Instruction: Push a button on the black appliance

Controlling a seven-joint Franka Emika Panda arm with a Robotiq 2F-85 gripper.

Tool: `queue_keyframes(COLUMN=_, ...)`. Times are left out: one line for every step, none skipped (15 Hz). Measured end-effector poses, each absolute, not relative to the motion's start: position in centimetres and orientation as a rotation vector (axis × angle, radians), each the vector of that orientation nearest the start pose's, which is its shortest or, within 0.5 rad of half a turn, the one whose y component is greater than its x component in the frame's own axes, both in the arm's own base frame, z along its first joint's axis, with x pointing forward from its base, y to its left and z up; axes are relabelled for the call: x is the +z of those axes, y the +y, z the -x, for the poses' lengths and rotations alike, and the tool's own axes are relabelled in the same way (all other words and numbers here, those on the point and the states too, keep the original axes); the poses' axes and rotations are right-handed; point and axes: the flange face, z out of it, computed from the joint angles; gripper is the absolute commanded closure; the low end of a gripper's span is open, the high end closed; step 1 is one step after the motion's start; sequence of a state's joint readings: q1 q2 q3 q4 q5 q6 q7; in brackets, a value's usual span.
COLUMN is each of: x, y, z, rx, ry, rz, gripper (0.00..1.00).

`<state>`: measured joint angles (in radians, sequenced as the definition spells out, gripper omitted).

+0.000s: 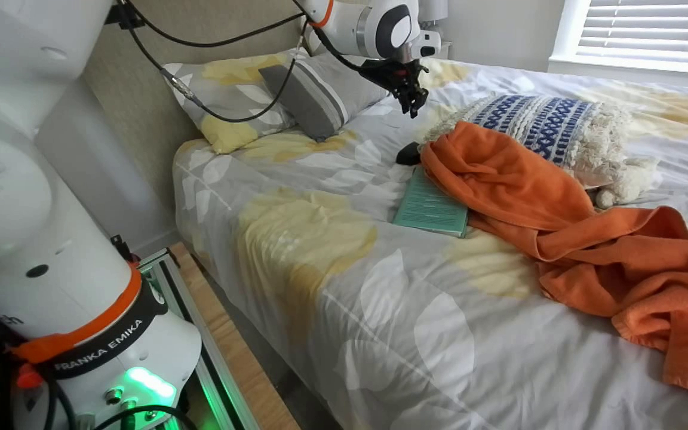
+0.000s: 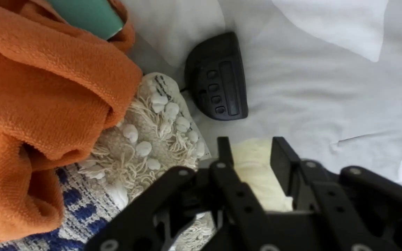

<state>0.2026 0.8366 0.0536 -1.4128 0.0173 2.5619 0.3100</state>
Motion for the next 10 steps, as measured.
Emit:
queue_keyframes(x=22.7, y=18.3, z=-73.8, rx=-0.434, ry=0.176, rz=2.975, gripper=1.0)
queue_keyframes(x=22.0, y=18.3, z=-74.1, rx=-0.436, ry=0.213, rz=2.978, gripper=1.0)
queue_keyframes(x=21.3, y=18.3, z=-74.4, rx=-0.437, ry=0.246, rz=2.982, gripper=1.0)
queue_keyframes(x=20.6, y=18.5, z=-74.5, rx=-0.439, ry=0.271, rz=2.988, gripper=1.0)
queue_keyframes(x=19.9, y=18.7, z=-74.7, rx=-0.439, ry=0.29, rz=2.995, gripper=1.0)
queue_keyframes(x=19.1, y=19.0, z=-74.7, rx=-0.438, ry=0.307, rz=3.001, gripper=1.0)
queue_keyframes(x=18.5, y=19.3, z=-74.8, rx=-0.439, ry=0.32, rz=3.005, gripper=1.0)
queue_keyframes(x=17.9, y=19.6, z=-74.9, rx=-0.442, ry=0.331, rz=3.008, gripper=1.0)
queue_keyframes(x=17.4, y=19.8, z=-75.0, rx=-0.446, ry=0.343, rz=3.01, gripper=1.0)
queue_keyframes(x=17.0, y=19.9, z=-75.2, rx=-0.455, ry=0.353, rz=3.012, gripper=1.0)
